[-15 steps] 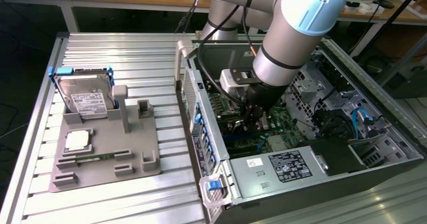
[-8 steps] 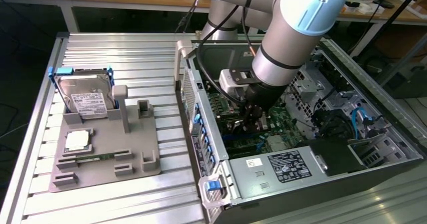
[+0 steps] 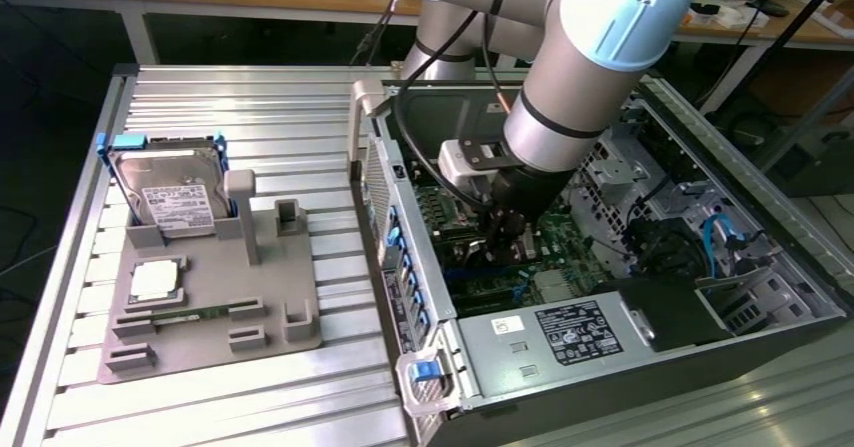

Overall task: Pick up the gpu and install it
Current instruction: 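Insert the gpu into the slot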

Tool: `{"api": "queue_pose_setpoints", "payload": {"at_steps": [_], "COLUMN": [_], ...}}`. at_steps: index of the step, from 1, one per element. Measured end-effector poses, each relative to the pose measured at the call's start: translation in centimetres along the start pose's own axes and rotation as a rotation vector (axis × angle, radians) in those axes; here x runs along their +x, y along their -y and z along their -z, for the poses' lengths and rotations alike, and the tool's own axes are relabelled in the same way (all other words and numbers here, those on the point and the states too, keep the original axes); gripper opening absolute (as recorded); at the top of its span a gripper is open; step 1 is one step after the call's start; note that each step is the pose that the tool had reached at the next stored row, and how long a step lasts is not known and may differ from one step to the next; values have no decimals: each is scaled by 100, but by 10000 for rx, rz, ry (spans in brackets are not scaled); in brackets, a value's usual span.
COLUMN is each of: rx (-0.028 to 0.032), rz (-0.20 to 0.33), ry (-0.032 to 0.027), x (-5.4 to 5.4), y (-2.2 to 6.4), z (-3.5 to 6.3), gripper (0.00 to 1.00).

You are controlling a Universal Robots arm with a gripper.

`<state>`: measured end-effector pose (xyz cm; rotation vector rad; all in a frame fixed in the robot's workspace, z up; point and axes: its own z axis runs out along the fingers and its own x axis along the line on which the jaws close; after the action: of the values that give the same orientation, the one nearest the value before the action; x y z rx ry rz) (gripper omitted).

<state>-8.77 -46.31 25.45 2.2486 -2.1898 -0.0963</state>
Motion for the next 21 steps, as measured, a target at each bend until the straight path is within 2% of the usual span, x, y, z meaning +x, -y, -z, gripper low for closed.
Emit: {"api": "queue_pose_setpoints", "payload": {"at_steps": [21], "rx": [-6], "rz": [157], "ry": [-8], "x": [2], "y": [2], "z": [-50], "gripper": [27]}}
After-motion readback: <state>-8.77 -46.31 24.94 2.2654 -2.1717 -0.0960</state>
